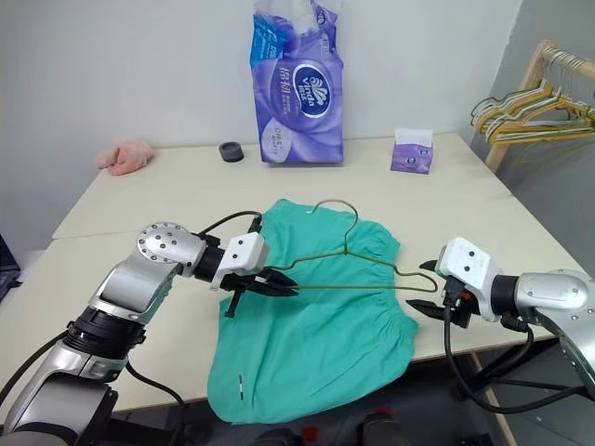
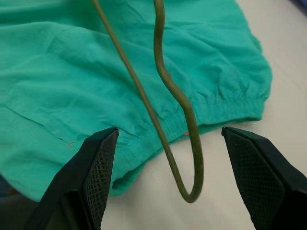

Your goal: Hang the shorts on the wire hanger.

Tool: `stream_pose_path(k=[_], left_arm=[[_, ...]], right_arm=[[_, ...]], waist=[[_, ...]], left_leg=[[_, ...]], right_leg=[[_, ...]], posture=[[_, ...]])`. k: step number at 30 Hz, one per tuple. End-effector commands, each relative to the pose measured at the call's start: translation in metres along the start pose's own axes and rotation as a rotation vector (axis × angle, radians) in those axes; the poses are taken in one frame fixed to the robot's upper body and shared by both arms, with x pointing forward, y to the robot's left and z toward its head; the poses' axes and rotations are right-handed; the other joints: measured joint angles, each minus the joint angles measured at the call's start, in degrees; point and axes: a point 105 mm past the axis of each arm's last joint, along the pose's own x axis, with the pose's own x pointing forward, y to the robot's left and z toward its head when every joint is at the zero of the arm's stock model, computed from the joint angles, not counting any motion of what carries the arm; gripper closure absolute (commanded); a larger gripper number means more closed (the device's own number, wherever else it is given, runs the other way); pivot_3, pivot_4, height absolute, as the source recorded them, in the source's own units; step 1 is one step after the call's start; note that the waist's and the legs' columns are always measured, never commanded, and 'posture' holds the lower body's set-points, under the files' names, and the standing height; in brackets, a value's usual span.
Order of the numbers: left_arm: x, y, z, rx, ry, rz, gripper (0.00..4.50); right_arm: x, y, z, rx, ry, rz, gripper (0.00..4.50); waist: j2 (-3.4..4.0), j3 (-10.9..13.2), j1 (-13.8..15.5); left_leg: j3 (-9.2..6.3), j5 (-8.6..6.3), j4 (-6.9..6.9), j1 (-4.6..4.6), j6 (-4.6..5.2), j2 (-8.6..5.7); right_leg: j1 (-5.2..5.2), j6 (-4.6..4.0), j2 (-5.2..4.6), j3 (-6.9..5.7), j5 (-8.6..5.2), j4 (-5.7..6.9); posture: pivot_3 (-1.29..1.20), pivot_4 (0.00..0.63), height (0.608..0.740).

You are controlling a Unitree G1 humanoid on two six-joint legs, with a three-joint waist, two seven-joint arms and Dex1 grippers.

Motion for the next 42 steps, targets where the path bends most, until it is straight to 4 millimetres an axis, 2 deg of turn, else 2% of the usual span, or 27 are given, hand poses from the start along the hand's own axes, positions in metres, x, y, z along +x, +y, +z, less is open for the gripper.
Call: stream_pose_path(k=[1, 7, 13, 16, 25, 30, 35, 36, 42], left_arm=[[0.001, 0.003, 0.004, 0.074, 0.012, -0.001, 4.50], [0.005, 0.002, 0.001, 0.107, 0.031, -0.005, 4.50], [0.007, 0.003, 0.000, 0.117, 0.047, -0.007, 4.50], [0.008, 0.003, 0.000, 0.121, 0.057, -0.011, 4.50], [0.008, 0.006, 0.003, 0.142, 0.067, -0.008, 4.50], [0.013, 0.006, 0.009, 0.148, 0.028, 0.000, 4.50], [0.017, 0.004, 0.016, 0.059, -0.037, -0.009, 4.50], [0.016, 0.004, 0.019, 0.043, -0.056, -0.012, 3.82], [0.012, 0.012, 0.023, 0.006, -0.117, 0.059, 2.12]], right_arm=[[0.005, 0.005, 0.004, -0.043, 0.042, 0.068, 0.82], [0.020, 0.005, 0.003, -0.082, 0.117, 0.122, 0.82], [0.036, 0.000, 0.000, -0.050, 0.153, 0.109, 0.82], [0.041, 0.001, -0.002, -0.028, 0.160, 0.110, 1.37], [0.043, 0.005, -0.002, 0.002, 0.174, 0.134, 4.44], [0.044, 0.006, 0.001, -0.004, 0.163, 0.135, 4.48], [0.043, 0.004, 0.003, -0.010, 0.158, 0.130, 4.48], [0.042, 0.004, 0.003, -0.011, 0.158, 0.128, 4.50], [0.036, 0.002, -0.002, -0.004, 0.172, 0.117, 4.50]], waist=[[0.00, 0.0, 0.0], [0.00, 0.0, 0.0], [0.00, 0.0, -0.1], [0.00, 0.0, -0.1], [0.00, 0.0, -0.2], [0.01, 0.0, -0.2], [0.01, 0.0, -0.2], [0.01, 0.0, -0.2], [0.01, 0.0, -0.2]], left_leg=[[0.00, 0.00, 0.00, 0.00, 0.00, 0.00], [-0.01, 0.00, 0.00, -0.02, 0.00, 0.01], [-0.02, -0.01, 0.00, -0.03, -0.01, 0.02], [-0.03, -0.01, 0.00, -0.04, 0.00, 0.02], [-0.06, -0.01, 0.00, -0.06, -0.01, 0.02], [-0.06, -0.01, 0.00, -0.06, -0.01, 0.02], [-0.06, -0.01, 0.00, -0.06, -0.01, 0.02], [-0.06, -0.01, 0.00, -0.06, -0.01, 0.02], [-0.07, -0.01, 0.01, -0.07, -0.02, 0.02]], right_leg=[[0.00, 0.00, 0.00, 0.00, 0.00, 0.00], [-0.02, 0.00, 0.00, -0.02, 0.00, -0.02], [-0.03, -0.02, -0.01, -0.03, 0.01, -0.03], [-0.04, -0.06, -0.01, -0.04, 0.04, -0.02], [-0.04, -0.06, -0.01, -0.06, 0.04, -0.02], [-0.04, -0.04, -0.01, -0.07, 0.03, -0.02], [-0.04, -0.05, -0.01, -0.07, 0.04, -0.02], [-0.04, -0.04, -0.01, -0.07, 0.03, -0.02], [-0.05, -0.03, -0.01, -0.07, 0.02, -0.02]], posture=[[-0.16, 0.059, 0.740], [-0.16, 0.054, 0.740], [-0.15, 0.051, 0.740], [-0.15, 0.051, 0.740], [-0.16, 0.049, 0.740], [-0.16, 0.043, 0.740], [-0.16, 0.043, 0.740], [-0.16, 0.045, 0.740], [-0.16, 0.045, 0.740]])
